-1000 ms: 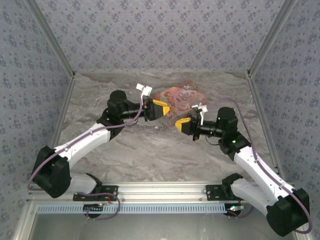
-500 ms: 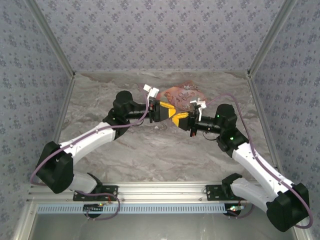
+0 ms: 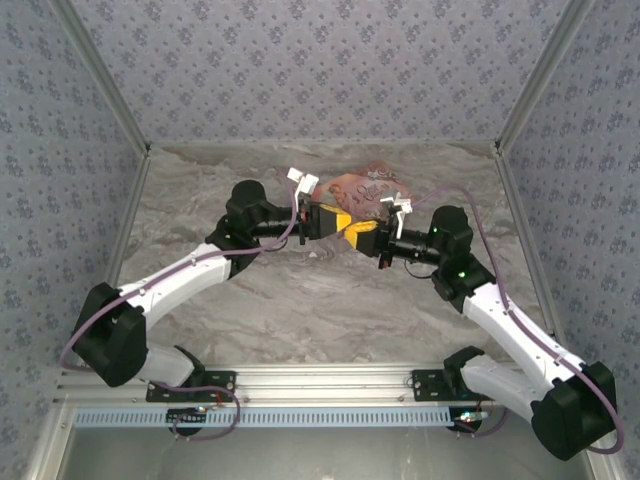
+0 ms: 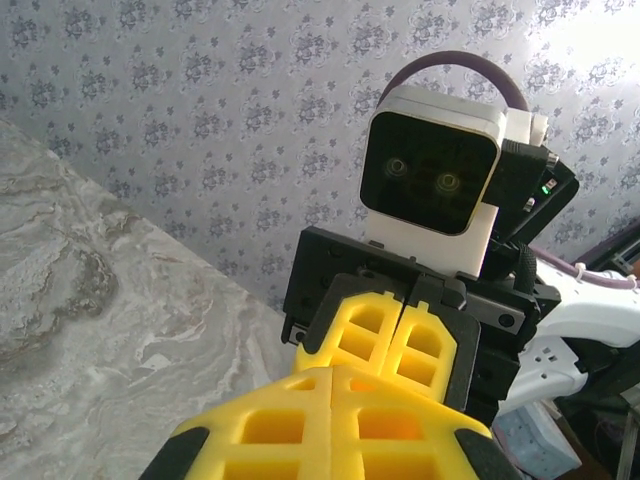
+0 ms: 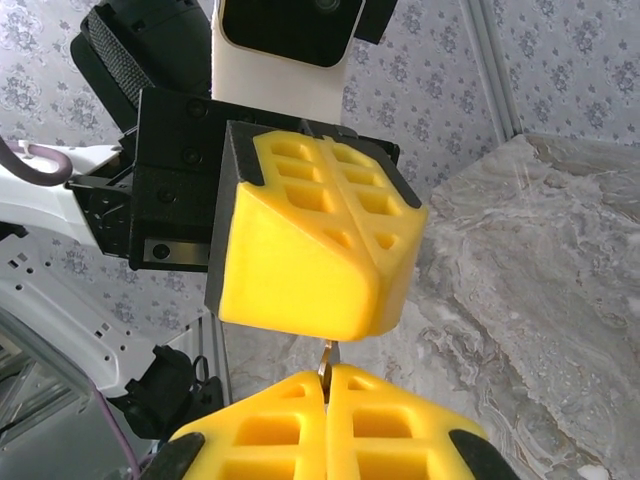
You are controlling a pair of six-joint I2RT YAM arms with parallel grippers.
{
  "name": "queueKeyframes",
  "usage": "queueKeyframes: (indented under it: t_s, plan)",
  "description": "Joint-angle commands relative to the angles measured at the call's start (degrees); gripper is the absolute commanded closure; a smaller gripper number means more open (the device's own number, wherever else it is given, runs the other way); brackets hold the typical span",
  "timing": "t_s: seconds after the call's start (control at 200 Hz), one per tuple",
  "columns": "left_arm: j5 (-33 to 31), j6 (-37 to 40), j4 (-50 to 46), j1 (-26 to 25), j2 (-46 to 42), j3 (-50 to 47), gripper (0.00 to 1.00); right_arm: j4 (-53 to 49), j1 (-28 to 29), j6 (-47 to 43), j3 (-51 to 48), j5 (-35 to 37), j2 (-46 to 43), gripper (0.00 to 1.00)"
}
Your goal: Unlock the padlock with the key
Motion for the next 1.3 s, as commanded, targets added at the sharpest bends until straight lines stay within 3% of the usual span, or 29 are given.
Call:
queueKeyframes:
  t_s: [0.0, 0.125, 0.27, 0.59, 1.074, 1.199, 1.244, 1.294]
  plan:
    - [-0.34, 3.55, -2.79, -0.45, -1.23, 2.68, 1.0, -1.37, -1.31, 0.74, 0.49, 0.84, -1.35, 0.82]
    - [-0.65, 4.34, -4.48, -0.5, -1.34, 3.14, 1.0, -1.59, -1.48, 0.78, -0.02, 0.62, -2.67, 0.71]
    - [-0.77, 4.39, -4.61, -0.51, -1.07, 3.18, 1.0, -0.66, -0.94, 1.23, -0.13, 0.5, -2.23, 0.64]
    - [-1.03, 4.38, -4.7, -0.53, -1.19, 3.05, 1.0, -0.24, 1.42, 0.52, 1.33, 0.73, 1.82, 0.64]
    - [-0.41, 5.09, -5.03, -0.48, -1.41, 3.05, 1.0, -0.21, 1.85, 0.33, 1.99, 2.44, 2.13, 1.0]
    - [-0.37, 5.6, -5.82, -0.44, -1.66, 3.26, 1.0, -1.07, 1.58, 0.09, 1.98, 2.85, 1.88, 1.0]
    - [-0.71, 6.09, -6.6, -0.4, -1.91, 3.56, 0.91, -1.51, 1.48, -0.14, 1.77, 3.25, 1.71, 1.0]
    - [-0.96, 6.6, -7.23, -0.11, -2.01, 3.83, 0.9, -2.16, 1.48, -0.51, 1.63, 3.66, 1.61, 1.0]
